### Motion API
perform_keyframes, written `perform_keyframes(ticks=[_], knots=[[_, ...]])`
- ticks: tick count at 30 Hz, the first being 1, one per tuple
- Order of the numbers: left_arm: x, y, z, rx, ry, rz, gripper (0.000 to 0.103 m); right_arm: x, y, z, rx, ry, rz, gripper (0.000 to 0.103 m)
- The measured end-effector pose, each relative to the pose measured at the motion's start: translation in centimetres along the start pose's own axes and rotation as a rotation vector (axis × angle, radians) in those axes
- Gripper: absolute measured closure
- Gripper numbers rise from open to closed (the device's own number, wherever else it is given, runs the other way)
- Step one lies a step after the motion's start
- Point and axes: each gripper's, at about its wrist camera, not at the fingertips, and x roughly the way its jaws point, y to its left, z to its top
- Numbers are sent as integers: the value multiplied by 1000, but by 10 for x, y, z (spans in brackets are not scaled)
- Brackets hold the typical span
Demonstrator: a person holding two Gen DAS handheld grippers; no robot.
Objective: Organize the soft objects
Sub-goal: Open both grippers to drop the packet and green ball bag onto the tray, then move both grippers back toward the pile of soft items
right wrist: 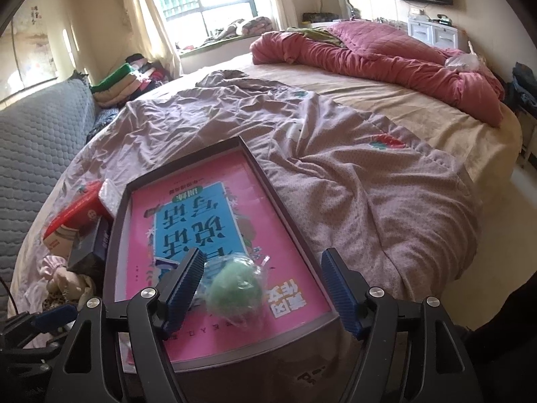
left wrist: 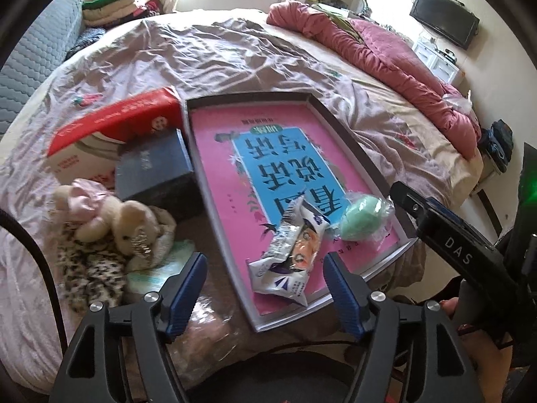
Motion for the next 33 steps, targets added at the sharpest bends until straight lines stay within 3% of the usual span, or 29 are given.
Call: perform_keyframes(ticks=[13, 22, 33], knots=[[-55, 53, -6, -87, -71, 50, 32, -42, 43, 9, -73, -63, 106, 29], [-89, 113, -20, -189, -107, 116, 32, -60, 83, 5, -163, -66, 187, 29], [-100, 159, -50, -260, -70, 163, 32, -69, 138, -21, -358, 21, 354, 29]])
